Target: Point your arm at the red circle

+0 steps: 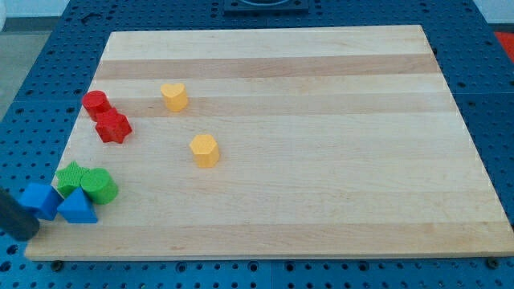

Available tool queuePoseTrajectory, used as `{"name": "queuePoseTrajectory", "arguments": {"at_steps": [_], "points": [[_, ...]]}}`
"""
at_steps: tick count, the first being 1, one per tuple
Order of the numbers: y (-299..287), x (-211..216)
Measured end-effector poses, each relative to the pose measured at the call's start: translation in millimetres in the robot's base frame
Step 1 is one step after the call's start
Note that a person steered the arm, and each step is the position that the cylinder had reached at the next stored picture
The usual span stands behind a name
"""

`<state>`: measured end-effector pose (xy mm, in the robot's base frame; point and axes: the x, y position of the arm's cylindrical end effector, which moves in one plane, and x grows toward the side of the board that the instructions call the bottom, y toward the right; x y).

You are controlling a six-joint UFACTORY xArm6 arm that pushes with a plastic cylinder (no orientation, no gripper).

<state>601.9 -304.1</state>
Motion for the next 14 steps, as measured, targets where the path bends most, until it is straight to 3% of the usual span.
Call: {"name": "queuePoseTrajectory", "arguments": {"at_steps": [3,7,9,10,11,12,13,14], "points": [[39.2,16.2],[134.9,-2.6],[243.9,-79.6],[257.3,-127.3],[267.2,-207.7],[232.4,-284.9],[159.2,-328.5],[61.4,-325.2]]}}
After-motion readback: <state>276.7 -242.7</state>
